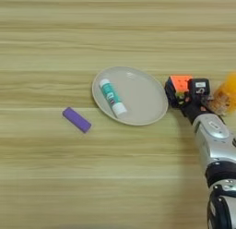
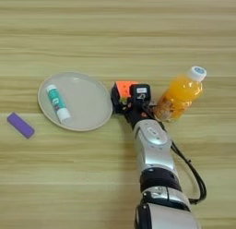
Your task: Move the objects on the table
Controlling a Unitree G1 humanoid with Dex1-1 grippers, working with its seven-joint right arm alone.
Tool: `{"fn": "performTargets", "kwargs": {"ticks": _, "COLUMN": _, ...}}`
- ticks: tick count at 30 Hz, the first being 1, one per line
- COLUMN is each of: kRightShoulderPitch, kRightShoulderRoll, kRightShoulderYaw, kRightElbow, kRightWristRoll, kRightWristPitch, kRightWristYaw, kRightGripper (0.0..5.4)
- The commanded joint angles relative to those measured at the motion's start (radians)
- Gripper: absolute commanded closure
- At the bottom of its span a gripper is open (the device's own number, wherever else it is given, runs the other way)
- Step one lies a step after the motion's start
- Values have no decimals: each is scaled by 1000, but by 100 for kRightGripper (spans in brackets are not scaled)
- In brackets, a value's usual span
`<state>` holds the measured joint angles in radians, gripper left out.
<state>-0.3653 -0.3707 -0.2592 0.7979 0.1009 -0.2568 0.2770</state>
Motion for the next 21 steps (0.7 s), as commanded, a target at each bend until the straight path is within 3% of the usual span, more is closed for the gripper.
{"fn": "performTargets", "kwargs": {"ticks": 1, "kRightShoulderPitch": -76, "kRightShoulderRoll": -42, "kRightShoulderYaw": 9, "kRightElbow": -31, "kRightWristRoll": -9, "kRightWristPitch": -25, "kRightWristYaw": 1, "kRightGripper": 204}}
{"fn": "performTargets", "kwargs": {"ticks": 21, "kRightShoulderPitch": -76, "kRightShoulderRoll": -44, "kRightShoulderYaw": 25, "kRightElbow": -16, "kRightWristRoll": -13, "kRightWristPitch": -25, "kRightWristYaw": -1, "kRightGripper": 204}}
